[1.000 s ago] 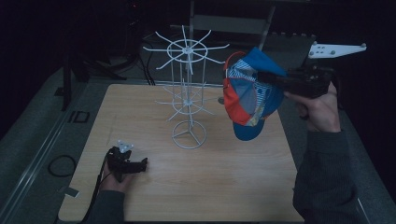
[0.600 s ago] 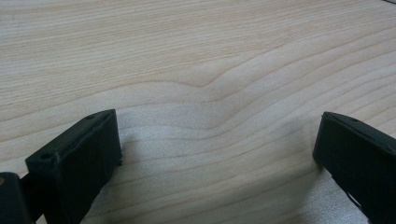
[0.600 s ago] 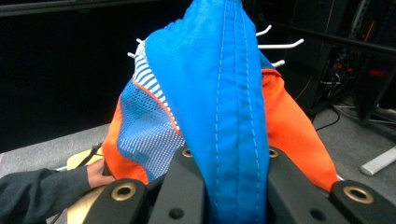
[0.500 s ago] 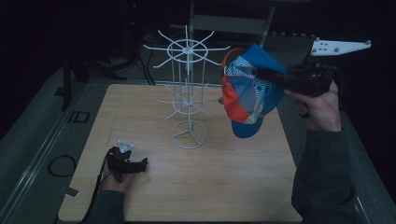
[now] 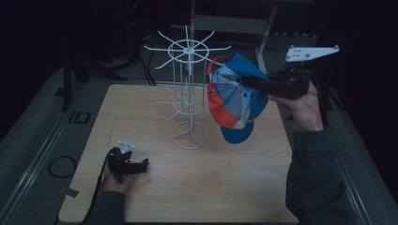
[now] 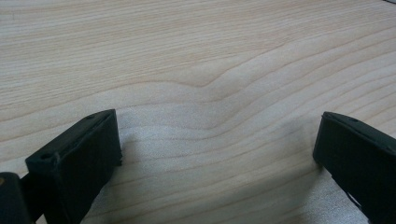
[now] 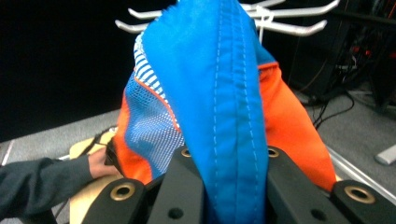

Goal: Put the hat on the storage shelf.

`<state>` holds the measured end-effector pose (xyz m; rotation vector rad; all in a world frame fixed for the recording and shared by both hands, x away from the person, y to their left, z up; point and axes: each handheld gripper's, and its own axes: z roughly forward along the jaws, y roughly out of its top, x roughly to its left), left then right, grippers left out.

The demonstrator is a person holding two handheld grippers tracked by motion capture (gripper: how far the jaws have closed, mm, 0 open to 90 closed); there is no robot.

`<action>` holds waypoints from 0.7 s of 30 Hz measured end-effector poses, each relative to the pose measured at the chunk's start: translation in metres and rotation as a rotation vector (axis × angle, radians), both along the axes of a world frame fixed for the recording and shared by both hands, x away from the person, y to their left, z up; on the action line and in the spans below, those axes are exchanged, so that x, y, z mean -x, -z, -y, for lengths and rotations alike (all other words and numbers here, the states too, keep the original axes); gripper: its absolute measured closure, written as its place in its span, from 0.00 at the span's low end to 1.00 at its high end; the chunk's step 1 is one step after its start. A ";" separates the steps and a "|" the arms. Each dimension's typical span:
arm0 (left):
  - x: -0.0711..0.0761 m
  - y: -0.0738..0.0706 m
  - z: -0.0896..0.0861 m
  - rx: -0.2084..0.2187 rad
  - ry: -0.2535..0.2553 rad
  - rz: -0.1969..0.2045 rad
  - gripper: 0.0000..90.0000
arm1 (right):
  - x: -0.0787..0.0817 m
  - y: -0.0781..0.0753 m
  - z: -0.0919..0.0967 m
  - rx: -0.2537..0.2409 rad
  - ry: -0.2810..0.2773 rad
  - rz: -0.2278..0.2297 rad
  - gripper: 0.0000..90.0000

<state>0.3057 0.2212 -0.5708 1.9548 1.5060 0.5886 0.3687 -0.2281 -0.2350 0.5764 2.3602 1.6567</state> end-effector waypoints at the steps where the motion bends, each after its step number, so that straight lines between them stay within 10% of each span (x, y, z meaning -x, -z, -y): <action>1: 0.000 0.000 0.000 -0.002 0.000 0.000 0.01 | -0.002 0.003 -0.003 0.009 0.002 -0.007 0.96; 10: 0.000 0.000 0.000 -0.003 0.003 -0.004 0.01 | -0.014 0.029 -0.028 0.118 0.013 -0.055 0.90; 21: 0.000 0.000 0.000 0.001 0.000 -0.002 0.01 | -0.017 0.043 -0.024 0.173 0.102 -0.085 0.38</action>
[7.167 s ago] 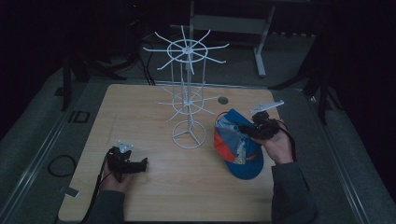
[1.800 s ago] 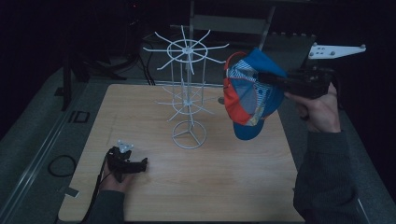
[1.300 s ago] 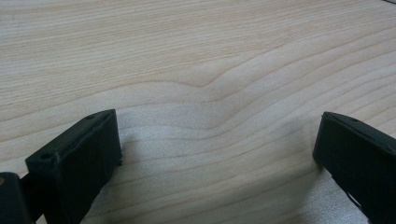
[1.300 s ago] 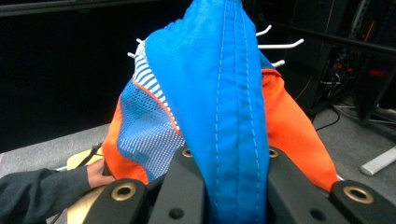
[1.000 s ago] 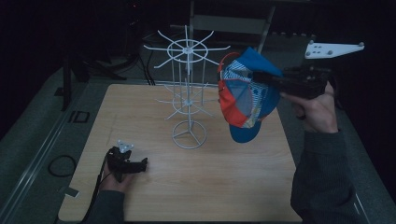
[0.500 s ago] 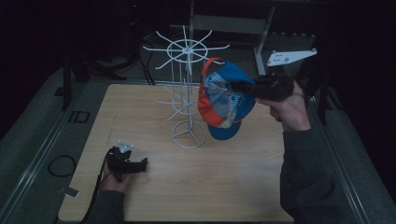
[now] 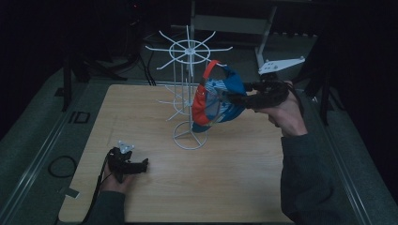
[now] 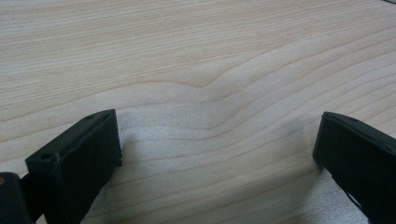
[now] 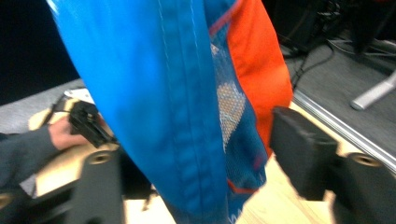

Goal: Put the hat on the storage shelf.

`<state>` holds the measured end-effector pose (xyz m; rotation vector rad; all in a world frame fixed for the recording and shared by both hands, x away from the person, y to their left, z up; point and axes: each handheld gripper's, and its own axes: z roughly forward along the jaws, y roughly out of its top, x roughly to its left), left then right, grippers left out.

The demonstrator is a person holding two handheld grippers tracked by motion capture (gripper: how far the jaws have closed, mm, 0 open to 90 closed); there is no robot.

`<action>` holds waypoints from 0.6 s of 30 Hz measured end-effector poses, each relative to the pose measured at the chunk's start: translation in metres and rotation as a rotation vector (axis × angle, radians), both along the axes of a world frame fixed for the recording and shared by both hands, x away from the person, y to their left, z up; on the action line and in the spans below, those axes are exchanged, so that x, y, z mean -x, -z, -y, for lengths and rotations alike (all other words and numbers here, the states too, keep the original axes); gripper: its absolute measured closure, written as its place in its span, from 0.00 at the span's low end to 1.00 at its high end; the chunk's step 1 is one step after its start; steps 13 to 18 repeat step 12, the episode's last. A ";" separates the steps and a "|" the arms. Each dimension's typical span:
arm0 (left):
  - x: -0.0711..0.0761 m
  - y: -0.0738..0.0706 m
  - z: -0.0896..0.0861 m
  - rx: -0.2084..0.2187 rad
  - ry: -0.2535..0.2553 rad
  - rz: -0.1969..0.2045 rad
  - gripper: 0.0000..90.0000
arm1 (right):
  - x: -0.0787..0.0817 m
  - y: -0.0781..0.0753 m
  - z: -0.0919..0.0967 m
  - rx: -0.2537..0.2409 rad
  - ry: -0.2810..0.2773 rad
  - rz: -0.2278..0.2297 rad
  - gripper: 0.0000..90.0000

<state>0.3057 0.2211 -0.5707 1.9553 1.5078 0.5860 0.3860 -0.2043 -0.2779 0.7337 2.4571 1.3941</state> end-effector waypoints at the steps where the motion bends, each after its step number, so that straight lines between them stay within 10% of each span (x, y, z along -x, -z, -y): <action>1: 0.000 0.000 0.000 -0.001 0.001 -0.001 0.01 | 0.000 0.002 0.000 0.009 0.009 0.001 0.33; 18: 0.000 0.000 0.000 -0.001 0.002 0.000 0.01 | 0.007 0.019 0.006 0.064 0.071 0.001 0.20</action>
